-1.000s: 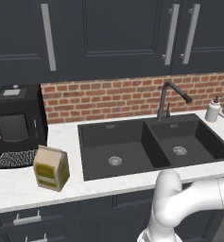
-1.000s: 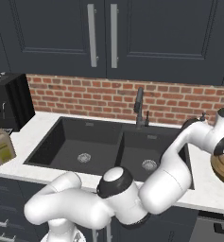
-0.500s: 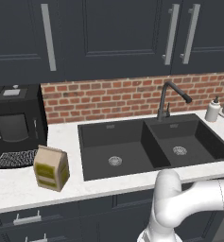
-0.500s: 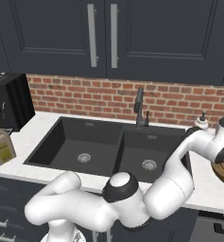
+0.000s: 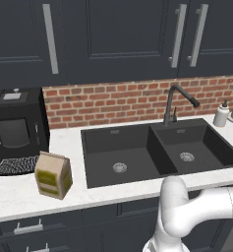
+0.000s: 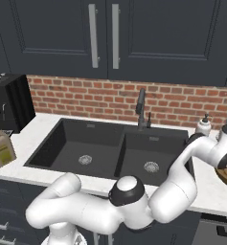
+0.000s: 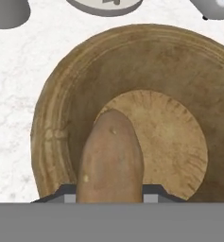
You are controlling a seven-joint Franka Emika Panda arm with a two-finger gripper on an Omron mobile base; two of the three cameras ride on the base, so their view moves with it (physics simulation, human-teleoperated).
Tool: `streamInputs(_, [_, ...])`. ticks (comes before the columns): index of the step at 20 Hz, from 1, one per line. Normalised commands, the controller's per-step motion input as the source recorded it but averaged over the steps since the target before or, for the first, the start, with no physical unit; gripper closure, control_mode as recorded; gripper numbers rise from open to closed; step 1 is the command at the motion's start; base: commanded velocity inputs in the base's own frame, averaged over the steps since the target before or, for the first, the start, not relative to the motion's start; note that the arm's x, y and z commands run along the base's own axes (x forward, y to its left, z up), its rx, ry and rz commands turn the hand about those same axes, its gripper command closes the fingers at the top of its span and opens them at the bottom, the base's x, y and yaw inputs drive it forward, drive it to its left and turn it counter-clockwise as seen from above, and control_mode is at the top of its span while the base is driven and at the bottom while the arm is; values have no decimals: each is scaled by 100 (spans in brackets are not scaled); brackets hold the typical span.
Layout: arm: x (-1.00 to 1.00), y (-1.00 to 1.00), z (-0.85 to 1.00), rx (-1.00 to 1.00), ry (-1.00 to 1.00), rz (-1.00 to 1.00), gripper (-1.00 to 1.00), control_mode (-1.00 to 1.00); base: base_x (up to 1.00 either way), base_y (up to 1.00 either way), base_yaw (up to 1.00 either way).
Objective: Pick the sweet potato from the sink and place it in the bowl. Then pick the bowl and place it in the microwave. Then close the microwave door and press the start button.
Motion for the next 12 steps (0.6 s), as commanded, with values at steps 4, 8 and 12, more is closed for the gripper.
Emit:
streamInputs(4, [21, -1, -19, 0, 0, 0, -100, -100, 0, 0, 0])
streamInputs(8, [25, -1, -13, 0, 0, 0, -100, -100, 0, 0, 0])
streamInputs(12, [26, -7, -4, 0, 0, 0, -100, -100, 0, 0, 0])
